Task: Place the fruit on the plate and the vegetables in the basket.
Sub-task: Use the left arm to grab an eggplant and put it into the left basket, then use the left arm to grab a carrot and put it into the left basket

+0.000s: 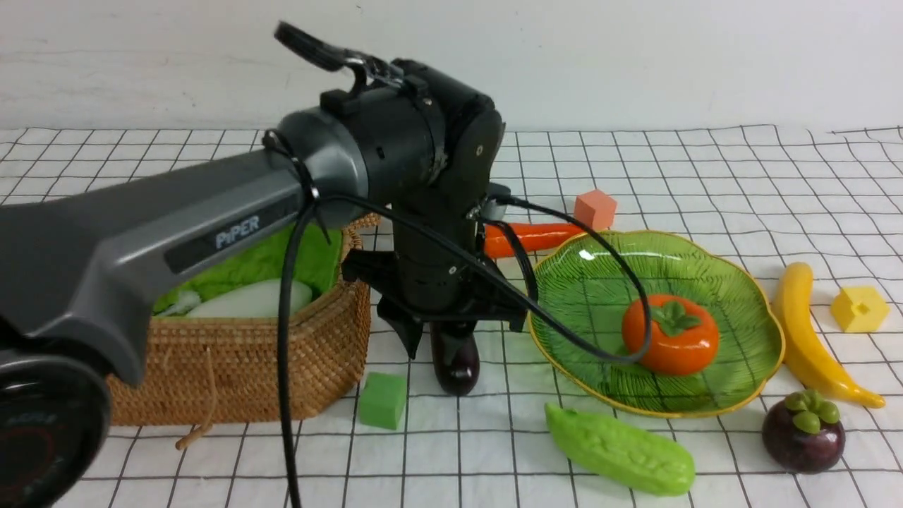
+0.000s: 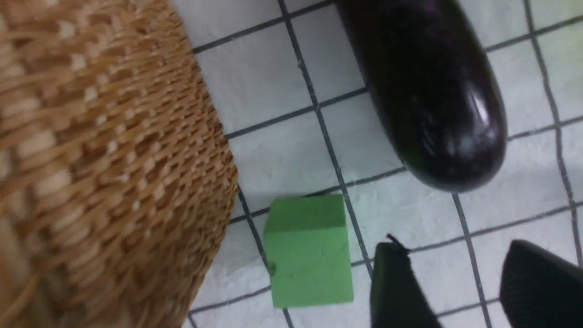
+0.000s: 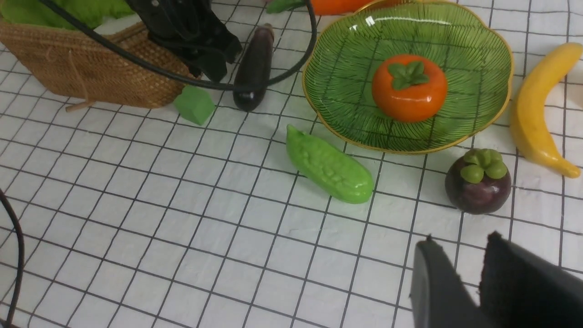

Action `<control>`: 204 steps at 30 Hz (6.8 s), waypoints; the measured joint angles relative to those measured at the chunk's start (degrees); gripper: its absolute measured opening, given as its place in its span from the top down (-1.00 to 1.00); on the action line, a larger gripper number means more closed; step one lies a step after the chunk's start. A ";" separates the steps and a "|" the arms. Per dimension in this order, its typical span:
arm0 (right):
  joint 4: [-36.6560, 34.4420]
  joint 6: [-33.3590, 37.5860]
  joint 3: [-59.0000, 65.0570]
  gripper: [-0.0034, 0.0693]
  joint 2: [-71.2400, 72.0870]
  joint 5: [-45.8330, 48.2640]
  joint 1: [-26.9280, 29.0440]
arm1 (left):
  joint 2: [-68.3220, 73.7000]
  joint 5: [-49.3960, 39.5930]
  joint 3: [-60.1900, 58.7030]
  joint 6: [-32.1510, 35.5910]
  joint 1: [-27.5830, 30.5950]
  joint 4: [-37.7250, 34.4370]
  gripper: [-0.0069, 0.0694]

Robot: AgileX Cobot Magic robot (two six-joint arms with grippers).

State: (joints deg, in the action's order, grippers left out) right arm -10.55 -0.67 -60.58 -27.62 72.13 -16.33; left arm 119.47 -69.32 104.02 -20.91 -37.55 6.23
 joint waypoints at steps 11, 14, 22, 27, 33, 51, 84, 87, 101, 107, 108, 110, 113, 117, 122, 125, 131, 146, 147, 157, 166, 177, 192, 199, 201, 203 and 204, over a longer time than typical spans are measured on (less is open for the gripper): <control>-0.07 0.67 0.00 0.40 0.00 -0.98 0.00 | 4.47 10.41 0.00 -4.72 -0.18 4.38 -0.52; -0.15 0.67 0.00 0.40 0.00 -0.98 0.00 | 5.24 11.86 0.00 -4.72 -0.18 5.08 -0.50; -0.19 0.67 0.00 0.39 0.00 -0.98 0.00 | 7.23 12.39 0.44 -7.74 -0.18 6.06 -0.28; -1.01 0.67 0.00 0.37 0.00 -0.98 0.00 | 7.33 8.00 3.46 -7.90 -0.55 5.33 -0.27; -4.73 5.86 0.00 0.37 0.00 -1.10 0.00 | 2.22 4.68 6.66 -5.02 -2.66 3.82 -0.26; -34.05 39.22 0.00 0.36 0.00 -2.03 0.00 | -28.00 -2.10 -10.73 47.25 14.16 3.55 -0.25; -11.95 18.40 0.00 0.29 0.00 -8.64 0.00 | -23.79 5.22 -13.29 40.51 13.65 -5.62 0.40; -10.16 16.22 0.00 0.29 0.00 -9.10 0.00 | -20.14 4.14 -7.35 39.73 9.15 -6.75 0.83; -10.16 15.39 0.00 0.26 0.00 -8.17 0.00 | 10.47 1.40 29.20 55.51 7.53 -9.53 0.14; -10.72 15.39 0.00 0.26 -0.02 -7.50 0.00 | 16.71 12.08 29.70 66.91 7.52 -10.70 -0.55; -10.72 15.32 0.00 0.26 -0.02 -7.31 0.00 | 17.37 11.98 29.70 67.82 7.52 -10.91 -0.59; -10.42 14.60 0.00 0.26 -0.02 -7.06 0.00 | 17.97 11.82 29.70 68.40 7.52 -11.05 -0.60; -8.28 12.41 0.00 0.26 -0.07 -7.13 0.00 | 18.02 11.82 29.70 68.39 7.52 -11.10 -0.55; -6.09 10.21 0.00 0.26 -0.07 -6.80 0.00 | 17.84 11.36 29.70 67.38 7.52 -11.24 -0.48; -5.70 9.77 0.00 0.25 -0.07 -5.82 0.00 | 17.59 6.46 29.70 61.85 7.65 -10.17 -0.29; -5.70 9.61 0.00 0.26 -0.07 -5.76 0.00 | 17.59 3.01 29.70 66.40 9.38 -13.01 -0.10; -5.70 8.10 0.00 0.26 -0.07 -5.53 0.00 | 18.27 6.29 29.78 82.72 17.24 -33.80 0.10; -5.70 5.11 0.00 0.26 -0.07 -5.38 0.00 | 23.92 20.78 29.78 91.29 16.77 -37.22 -0.70; -5.70 5.06 0.00 0.26 -0.07 -5.22 0.00 | 24.20 21.76 29.78 91.35 16.68 -36.71 -0.70; -5.70 5.06 0.00 0.26 -0.07 -3.96 0.00 | 26.55 25.15 29.78 94.32 16.51 -34.95 -0.70; -5.70 5.06 0.00 0.26 -0.07 -3.91 0.00 | 28.13 28.97 29.78 95.79 16.40 -36.37 -0.67; -5.70 5.06 0.00 0.26 -0.07 -3.91 0.00 | 28.75 29.17 29.78 96.71 16.40 -36.81 -0.39; -5.70 5.06 0.00 0.26 -0.07 -3.91 0.00 | 29.39 29.94 29.78 97.14 16.40 -37.32 -0.18; -5.70 5.06 0.00 0.26 -0.07 -3.91 0.00 | 29.31 29.98 29.78 97.31 16.40 -37.32 -0.16; -5.70 5.06 0.00 0.26 -0.07 -3.91 0.00 | 29.01 29.42 29.78 97.31 16.40 -37.25 -0.16; -5.70 5.06 0.00 0.26 -0.07 -3.99 0.00 | 28.57 28.60 29.78 97.31 16.40 -37.07 -0.16; -5.70 5.06 0.00 0.26 -0.07 -4.25 0.00 | 27.64 27.43 29.78 97.03 16.40 -36.80 -0.16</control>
State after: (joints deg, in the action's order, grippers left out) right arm -16.25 4.39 -60.58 -27.69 67.88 -16.33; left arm 147.11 -41.89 133.80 76.13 -21.14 -30.57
